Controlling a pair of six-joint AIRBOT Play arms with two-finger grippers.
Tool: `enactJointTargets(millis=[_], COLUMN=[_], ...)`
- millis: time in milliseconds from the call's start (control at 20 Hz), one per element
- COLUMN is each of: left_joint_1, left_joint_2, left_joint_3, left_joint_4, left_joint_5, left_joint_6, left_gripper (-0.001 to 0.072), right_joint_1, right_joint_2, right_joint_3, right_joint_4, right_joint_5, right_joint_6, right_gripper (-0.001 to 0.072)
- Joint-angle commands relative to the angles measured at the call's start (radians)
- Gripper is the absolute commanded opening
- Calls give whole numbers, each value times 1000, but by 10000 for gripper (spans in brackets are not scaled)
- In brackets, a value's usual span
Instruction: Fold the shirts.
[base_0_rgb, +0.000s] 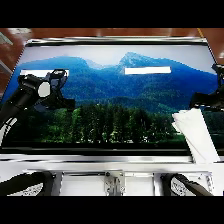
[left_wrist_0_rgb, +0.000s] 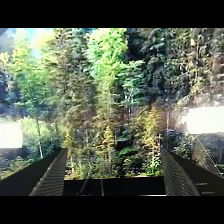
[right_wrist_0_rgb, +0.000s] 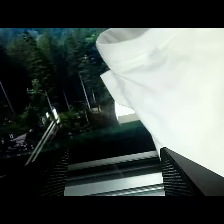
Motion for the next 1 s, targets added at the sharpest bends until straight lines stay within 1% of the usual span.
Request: enactJointTargets(millis=[0,850,950], left_joint_1=[0,-2,-2], left_joint_2=[1,0,-2], left_joint_3=[0,0,0], left_joint_4=[0,-4,-10], left_joint_5=[0,1,24], left_joint_6=[0,0,0], left_gripper=[703,703,703], right_joint_1=[1,1,1], right_joint_2=[0,0,0], right_joint_3=[0,0,0], right_joint_4=[0,0,1], right_joint_5=[0,0,-23], right_joint_6=[0,0,1], right_gripper=[691,691,691])
